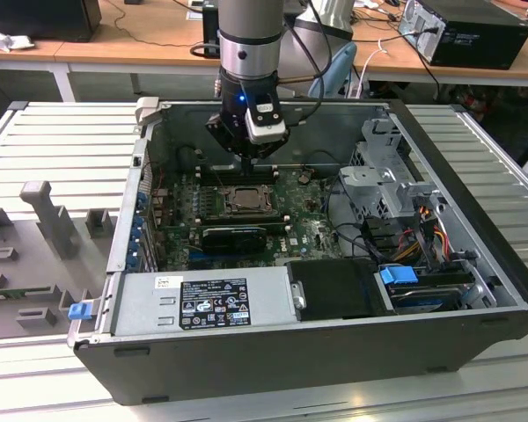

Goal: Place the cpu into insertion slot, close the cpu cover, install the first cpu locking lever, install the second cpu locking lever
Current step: 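Install the first cpu locking lever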

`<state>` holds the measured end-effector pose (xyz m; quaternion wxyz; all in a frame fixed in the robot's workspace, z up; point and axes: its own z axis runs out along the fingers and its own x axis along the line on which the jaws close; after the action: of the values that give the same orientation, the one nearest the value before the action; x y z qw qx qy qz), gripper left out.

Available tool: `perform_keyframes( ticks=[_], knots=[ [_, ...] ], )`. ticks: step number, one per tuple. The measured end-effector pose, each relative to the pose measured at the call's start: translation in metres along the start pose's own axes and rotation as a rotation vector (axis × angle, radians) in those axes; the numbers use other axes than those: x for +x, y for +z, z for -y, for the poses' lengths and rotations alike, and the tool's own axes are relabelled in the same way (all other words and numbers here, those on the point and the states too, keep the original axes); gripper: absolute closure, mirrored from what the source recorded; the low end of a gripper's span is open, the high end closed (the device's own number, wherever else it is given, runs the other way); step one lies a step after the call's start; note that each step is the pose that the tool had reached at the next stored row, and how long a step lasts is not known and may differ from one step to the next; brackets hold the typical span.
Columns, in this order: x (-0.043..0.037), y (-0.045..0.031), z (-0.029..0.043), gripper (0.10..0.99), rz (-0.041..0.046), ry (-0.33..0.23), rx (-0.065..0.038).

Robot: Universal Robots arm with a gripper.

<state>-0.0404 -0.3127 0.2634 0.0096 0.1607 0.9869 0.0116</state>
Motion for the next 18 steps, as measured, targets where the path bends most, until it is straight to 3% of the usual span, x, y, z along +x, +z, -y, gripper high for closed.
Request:
perform_keyframes(
  ticks=[8, 18],
  knots=[
    [0.0003, 0.0, 0.0001, 0.98, -0.0048, -0.187, -0.003],
    [0.0003, 0.0, 0.0001, 0.98, -0.0086, -0.329, -0.005]
  ],
)
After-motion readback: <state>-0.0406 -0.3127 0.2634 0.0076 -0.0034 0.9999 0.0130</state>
